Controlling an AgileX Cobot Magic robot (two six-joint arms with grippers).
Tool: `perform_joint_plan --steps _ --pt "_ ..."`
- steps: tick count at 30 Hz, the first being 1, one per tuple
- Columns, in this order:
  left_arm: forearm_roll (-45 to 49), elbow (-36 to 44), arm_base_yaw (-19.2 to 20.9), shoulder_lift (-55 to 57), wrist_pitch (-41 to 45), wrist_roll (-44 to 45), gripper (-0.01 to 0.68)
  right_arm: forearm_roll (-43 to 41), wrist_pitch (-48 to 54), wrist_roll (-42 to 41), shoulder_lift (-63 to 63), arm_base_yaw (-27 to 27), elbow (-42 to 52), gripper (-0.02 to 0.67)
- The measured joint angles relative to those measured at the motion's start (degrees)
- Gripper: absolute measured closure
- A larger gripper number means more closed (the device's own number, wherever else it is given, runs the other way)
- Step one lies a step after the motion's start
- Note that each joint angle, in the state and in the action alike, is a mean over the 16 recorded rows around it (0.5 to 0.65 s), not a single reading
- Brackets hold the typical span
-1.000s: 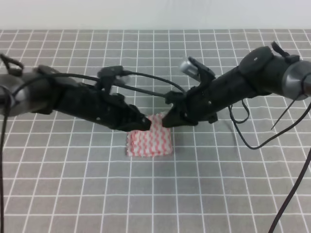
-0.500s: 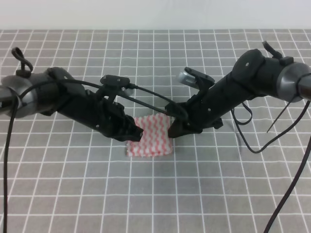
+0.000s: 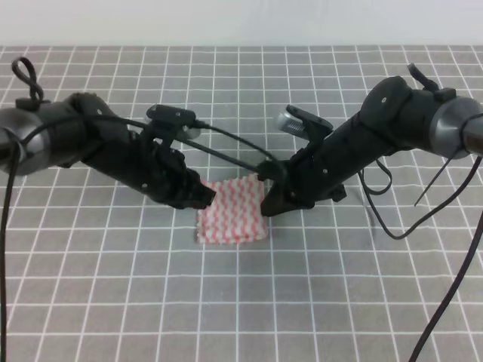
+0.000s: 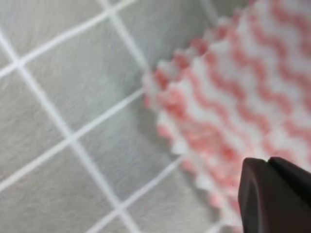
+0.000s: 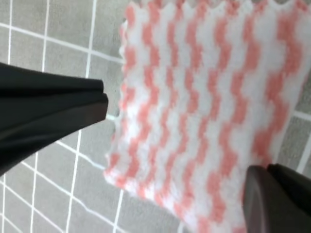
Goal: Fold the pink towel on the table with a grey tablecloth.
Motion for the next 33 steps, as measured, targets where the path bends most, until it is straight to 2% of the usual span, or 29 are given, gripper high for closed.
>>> perform_joint_plan --steps 13,26,33 --pt "-0.19 -1.27 -0.95 1.00 5.18 -0.42 0.676 -2.27 -1.01 0.49 0.15 2.26 0.00 0.664" --pt "2.15 -1.52 -1.00 1.65 4.74 -1.07 0.677 -8.66 -2.05 4.10 -0.18 2.63 0.00 0.664" --pt "2.57 -2.56 -1.00 1.02 5.05 -1.36 0.677 -7.22 -1.31 3.58 -1.33 2.61 -0.02 0.664"
